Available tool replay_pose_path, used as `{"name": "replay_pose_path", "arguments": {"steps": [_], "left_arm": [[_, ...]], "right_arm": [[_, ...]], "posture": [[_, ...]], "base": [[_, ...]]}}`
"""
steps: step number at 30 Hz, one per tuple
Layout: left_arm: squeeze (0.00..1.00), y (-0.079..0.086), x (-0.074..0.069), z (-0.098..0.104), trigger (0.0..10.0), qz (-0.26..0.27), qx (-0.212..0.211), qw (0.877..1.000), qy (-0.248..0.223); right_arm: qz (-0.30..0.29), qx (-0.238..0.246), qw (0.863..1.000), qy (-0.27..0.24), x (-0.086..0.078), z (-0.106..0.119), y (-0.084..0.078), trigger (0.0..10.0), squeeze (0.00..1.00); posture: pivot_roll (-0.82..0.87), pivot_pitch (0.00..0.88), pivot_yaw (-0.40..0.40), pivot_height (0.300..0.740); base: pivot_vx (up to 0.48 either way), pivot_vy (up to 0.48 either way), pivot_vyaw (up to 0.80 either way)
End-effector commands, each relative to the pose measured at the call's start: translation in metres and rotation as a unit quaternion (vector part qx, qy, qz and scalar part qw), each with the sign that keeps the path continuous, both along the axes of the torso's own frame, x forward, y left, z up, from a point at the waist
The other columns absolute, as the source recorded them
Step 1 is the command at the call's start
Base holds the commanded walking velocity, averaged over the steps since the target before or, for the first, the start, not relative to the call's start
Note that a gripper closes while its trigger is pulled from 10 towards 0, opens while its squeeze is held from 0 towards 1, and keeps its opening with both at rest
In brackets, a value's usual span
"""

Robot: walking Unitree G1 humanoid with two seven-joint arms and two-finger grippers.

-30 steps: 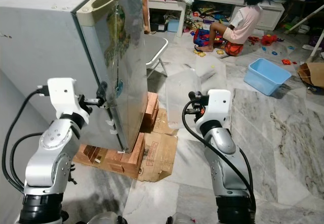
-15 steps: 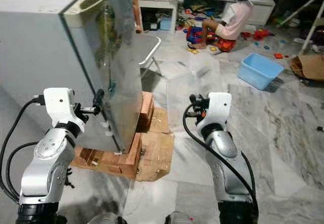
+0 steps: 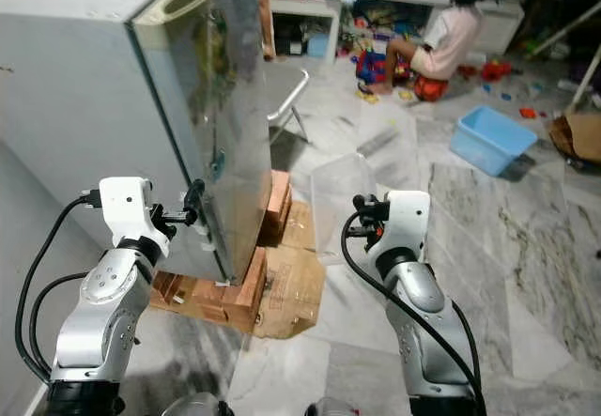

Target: Restocking fridge

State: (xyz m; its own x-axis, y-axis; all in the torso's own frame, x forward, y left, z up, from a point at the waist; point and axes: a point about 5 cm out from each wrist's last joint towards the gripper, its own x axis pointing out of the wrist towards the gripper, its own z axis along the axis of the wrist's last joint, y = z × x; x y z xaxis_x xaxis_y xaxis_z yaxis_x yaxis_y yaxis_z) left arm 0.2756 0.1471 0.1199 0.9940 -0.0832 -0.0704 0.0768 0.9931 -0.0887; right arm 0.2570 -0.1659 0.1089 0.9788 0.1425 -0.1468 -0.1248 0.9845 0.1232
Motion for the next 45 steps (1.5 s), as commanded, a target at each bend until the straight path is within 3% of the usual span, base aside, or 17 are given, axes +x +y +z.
{"name": "replay_pose_path", "arguments": {"steps": [1, 19, 30, 36, 45], "left_arm": [[0.00, 0.004, 0.003, 0.002, 10.0, 0.005, 0.003, 1.000, -0.004], [0.00, 0.001, 0.004, 0.003, 10.0, -0.005, 0.003, 1.000, -0.011], [0.00, 0.001, 0.007, 0.002, 10.0, 0.000, -0.006, 1.000, -0.008], [0.00, -0.003, 0.016, 0.003, 10.0, -0.009, -0.005, 1.000, -0.010], [0.00, -0.018, 0.025, 0.009, 10.0, -0.075, -0.009, 0.997, -0.025]], "right_arm": [[0.000, -0.003, 1.000, -0.003, -0.002, 0.004, -0.004, 10.0, 0.00], [-0.002, -0.003, 1.000, 0.001, 0.000, 0.006, -0.003, 10.0, 0.00], [-0.002, -0.005, 1.000, 0.002, -0.001, 0.006, -0.003, 10.0, 0.00], [-0.004, -0.008, 1.000, 0.003, -0.002, 0.007, -0.004, 10.0, 0.00], [-0.016, -0.017, 1.000, 0.010, -0.008, 0.006, -0.011, 10.0, 0.00]], "posture": [[-0.03, 0.000, -0.030, 0.740], [-0.03, 0.000, -0.026, 0.740], [-0.03, 0.000, -0.026, 0.740], [-0.04, 0.000, -0.019, 0.740], [-0.06, 0.000, -0.010, 0.740]], "base": [[0.000, 0.000, 0.00], [0.257, 0.000, -0.16], [0.000, 0.000, 0.00], [0.000, 0.000, 0.00], [0.000, 0.000, 0.00]]}}
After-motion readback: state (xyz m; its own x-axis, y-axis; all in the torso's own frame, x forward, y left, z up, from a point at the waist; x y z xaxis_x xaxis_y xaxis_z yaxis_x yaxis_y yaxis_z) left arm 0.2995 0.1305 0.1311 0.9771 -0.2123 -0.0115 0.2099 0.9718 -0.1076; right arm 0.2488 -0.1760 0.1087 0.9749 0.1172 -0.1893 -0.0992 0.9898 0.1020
